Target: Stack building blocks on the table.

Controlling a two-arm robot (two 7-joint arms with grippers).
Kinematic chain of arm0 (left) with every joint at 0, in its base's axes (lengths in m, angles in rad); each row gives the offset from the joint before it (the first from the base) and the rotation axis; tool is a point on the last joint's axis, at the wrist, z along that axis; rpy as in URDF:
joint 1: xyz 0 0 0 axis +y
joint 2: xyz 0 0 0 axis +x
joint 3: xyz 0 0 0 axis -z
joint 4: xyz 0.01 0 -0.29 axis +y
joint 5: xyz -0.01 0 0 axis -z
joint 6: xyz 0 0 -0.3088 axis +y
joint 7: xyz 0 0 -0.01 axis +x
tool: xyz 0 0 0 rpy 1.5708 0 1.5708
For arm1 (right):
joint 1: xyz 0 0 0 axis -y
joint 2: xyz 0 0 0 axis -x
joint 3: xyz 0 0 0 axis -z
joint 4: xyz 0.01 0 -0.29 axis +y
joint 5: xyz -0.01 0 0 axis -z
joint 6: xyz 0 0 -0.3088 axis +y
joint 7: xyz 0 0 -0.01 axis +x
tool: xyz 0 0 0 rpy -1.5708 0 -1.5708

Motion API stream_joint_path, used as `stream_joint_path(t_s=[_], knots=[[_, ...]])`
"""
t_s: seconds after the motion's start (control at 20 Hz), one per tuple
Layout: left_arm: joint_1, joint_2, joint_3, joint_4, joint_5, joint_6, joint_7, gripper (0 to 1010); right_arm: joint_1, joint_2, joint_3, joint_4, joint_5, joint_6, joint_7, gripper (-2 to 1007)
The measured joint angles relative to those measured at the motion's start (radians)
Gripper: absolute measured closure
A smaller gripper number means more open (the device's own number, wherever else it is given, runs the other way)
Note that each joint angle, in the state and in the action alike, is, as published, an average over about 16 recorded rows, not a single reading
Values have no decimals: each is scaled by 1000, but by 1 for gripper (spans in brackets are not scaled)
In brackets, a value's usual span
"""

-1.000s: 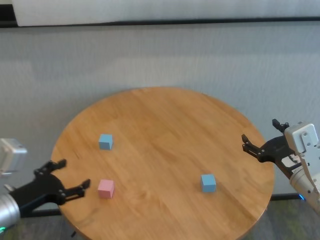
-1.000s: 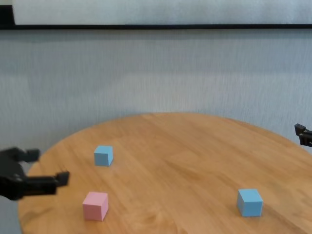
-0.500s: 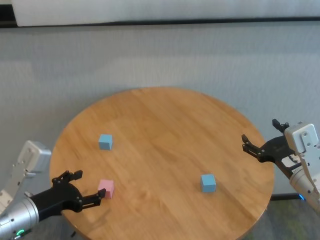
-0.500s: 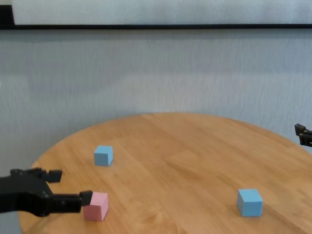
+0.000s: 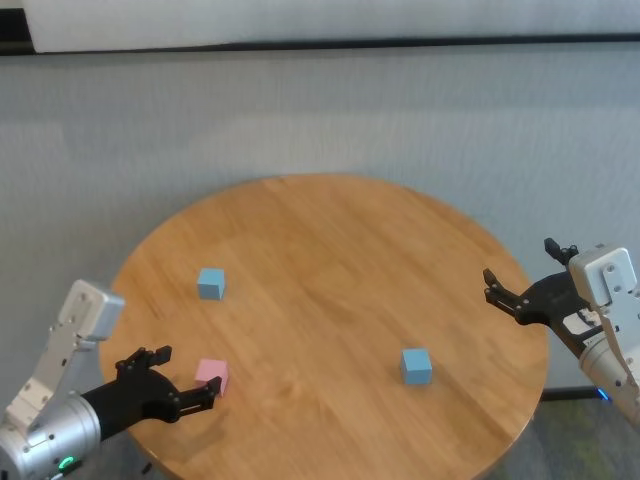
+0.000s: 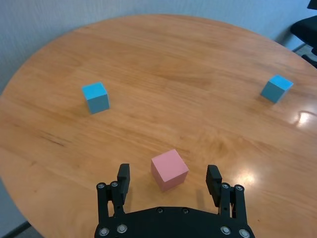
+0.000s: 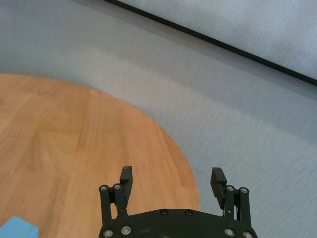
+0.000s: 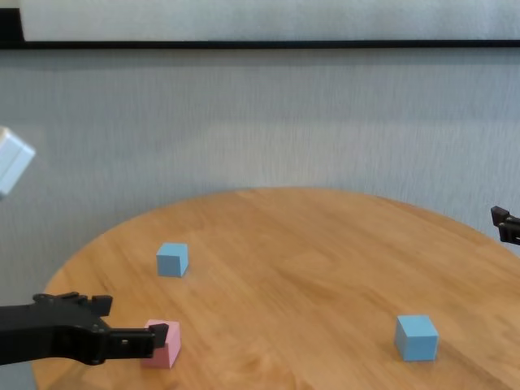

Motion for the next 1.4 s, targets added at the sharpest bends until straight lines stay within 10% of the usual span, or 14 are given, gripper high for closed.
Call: stream_joint_path(t_s=[0.6, 1.4], knots=[[-30, -93, -6, 49, 35, 74, 77, 10, 0, 0, 0, 0, 0, 0, 0, 5], [-70, -157, -13, 127, 77, 90, 86, 10, 0, 0, 0, 0, 0, 0, 0, 5]])
